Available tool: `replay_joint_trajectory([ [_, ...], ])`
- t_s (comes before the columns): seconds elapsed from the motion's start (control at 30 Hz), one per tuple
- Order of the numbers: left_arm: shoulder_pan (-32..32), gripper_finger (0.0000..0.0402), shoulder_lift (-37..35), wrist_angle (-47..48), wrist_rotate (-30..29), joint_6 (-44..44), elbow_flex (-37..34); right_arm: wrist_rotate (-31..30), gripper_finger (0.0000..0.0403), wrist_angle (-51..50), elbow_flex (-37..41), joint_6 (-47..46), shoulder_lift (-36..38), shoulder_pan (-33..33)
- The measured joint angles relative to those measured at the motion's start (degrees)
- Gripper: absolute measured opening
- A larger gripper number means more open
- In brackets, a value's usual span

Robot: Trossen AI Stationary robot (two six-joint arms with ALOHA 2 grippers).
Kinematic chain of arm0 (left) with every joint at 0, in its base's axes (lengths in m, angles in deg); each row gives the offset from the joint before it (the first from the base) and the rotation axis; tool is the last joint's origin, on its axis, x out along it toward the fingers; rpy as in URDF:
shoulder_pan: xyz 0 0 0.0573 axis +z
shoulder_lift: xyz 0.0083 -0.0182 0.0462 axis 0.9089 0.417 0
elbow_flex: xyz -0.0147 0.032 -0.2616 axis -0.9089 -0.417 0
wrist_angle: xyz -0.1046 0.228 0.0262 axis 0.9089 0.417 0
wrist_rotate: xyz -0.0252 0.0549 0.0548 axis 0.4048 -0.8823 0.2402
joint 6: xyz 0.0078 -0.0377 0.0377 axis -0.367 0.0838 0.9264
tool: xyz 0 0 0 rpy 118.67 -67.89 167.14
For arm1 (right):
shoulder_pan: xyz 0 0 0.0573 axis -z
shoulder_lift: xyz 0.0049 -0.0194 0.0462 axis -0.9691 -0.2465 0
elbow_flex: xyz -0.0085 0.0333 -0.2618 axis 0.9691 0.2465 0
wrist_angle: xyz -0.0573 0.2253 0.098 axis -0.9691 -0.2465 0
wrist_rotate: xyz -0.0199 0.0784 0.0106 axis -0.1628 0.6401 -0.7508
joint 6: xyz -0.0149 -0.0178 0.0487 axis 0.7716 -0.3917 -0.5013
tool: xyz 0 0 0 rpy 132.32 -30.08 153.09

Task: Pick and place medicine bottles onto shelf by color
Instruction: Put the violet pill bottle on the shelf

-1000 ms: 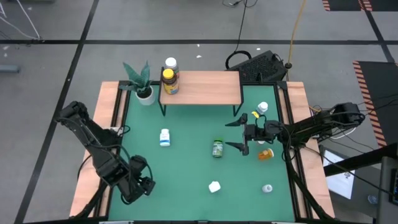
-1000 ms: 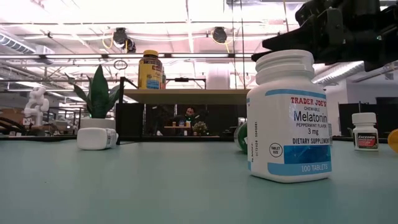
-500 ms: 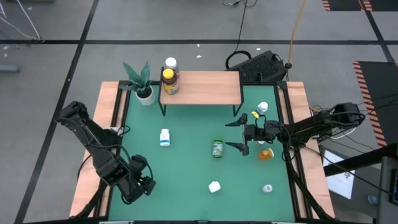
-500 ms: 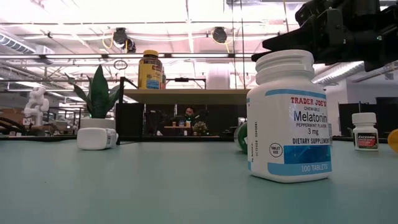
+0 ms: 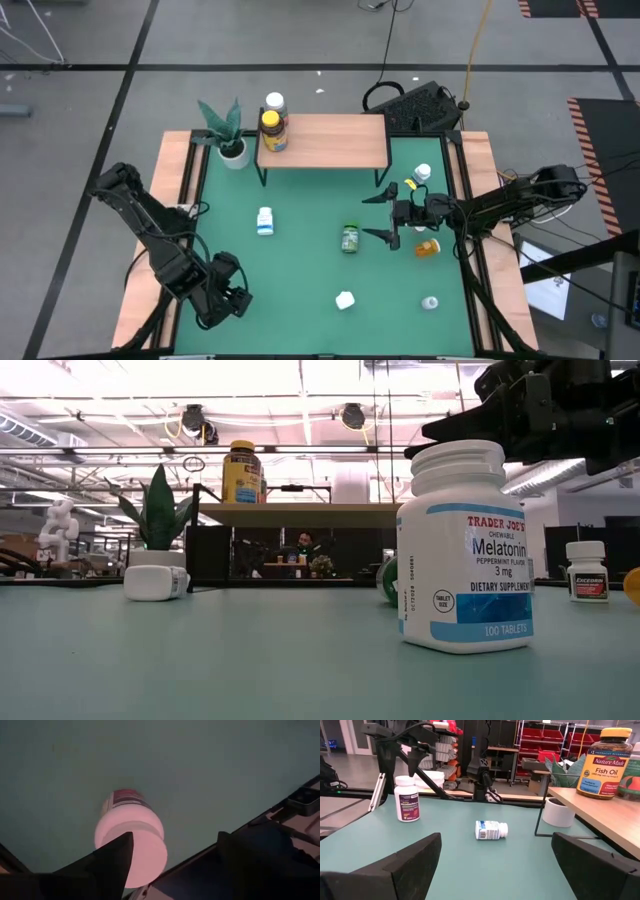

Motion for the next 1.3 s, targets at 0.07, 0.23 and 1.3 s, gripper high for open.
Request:
replay_joint_trajectory([
  [0.07, 0.0, 0.0292, 0.0, 0.3, 0.0, 0.1, 0.0, 0.0, 0.0375, 0.0, 0.0, 0.0, 0.0, 0.0],
  [0.23, 0.0, 0.0292, 0.0, 1.4, 2.4, -0.1, 0.0, 0.0, 0.0375, 0.0, 0.0, 0.0, 0.0, 0.0],
  [1.3, 0.2, 0.0292, 0.0, 2.0, 9.4, -3.8, -2.7, 0.0, 0.0375, -0.2, 0.0, 0.2, 0.0, 0.0],
])
